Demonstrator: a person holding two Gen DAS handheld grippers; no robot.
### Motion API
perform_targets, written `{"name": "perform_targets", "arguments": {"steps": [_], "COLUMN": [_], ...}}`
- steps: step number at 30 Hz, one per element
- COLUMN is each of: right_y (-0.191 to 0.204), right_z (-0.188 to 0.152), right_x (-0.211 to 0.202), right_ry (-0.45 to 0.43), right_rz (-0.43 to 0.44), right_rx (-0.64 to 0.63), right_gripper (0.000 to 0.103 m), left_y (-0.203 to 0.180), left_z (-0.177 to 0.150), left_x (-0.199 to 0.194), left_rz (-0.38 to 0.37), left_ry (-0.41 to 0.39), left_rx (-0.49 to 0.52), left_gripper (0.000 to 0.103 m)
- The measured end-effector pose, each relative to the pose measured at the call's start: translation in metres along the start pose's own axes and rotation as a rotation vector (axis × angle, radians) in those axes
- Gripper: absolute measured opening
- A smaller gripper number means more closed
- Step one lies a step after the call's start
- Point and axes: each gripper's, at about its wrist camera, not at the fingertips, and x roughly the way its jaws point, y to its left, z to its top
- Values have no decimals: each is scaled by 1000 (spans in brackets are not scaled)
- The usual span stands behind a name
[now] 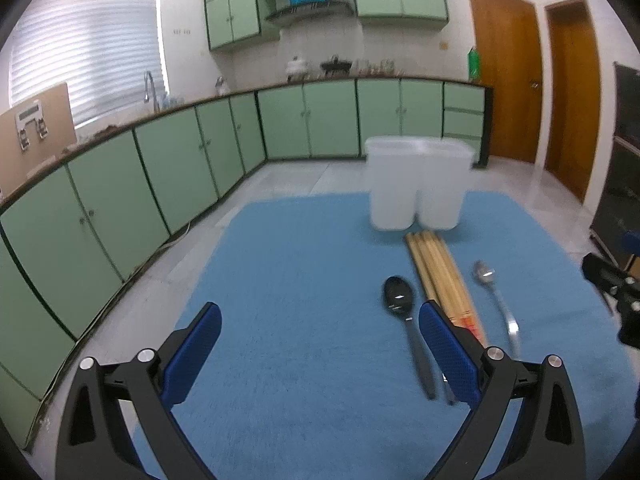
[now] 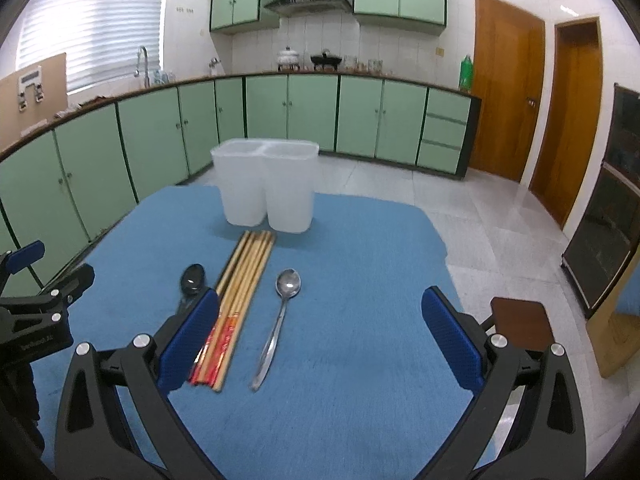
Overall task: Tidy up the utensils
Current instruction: 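Grasp the silver spoon with the right tool while the left tool grasps the black spoon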
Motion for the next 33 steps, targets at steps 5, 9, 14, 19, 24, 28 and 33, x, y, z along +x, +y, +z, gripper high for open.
{"name": "perform_targets", "arguments": {"steps": [5,9,14,19,24,28,33], "right_y": [-2,-1,6,9,14,17,10], "right_z": [6,7,1,-4,-1,-1,-2], "right_x": [50,85,120,138,145,144,143], "right_ry": [95,166,244,300,301,296,296], "right_rz": [31,56,77,101,104,127,129], "right_rx": [30,54,48,62,44,36,52], "right_gripper": [98,95,78,59,39,27,27], "left_y": [2,2,0,-5,-13,-26,-41], "left_z": [0,0,1,2,6,8,13], "left_x": [43,64,82,91,95,98,109], "left_rz": [24,21,16,0,-40,-81,-107], "left_ry": [70,103,132,143,152,162,177], "left_rx": [2,0,-4,2,2,8,20], "left_gripper": [97,97,97,97,97,97,97]}}
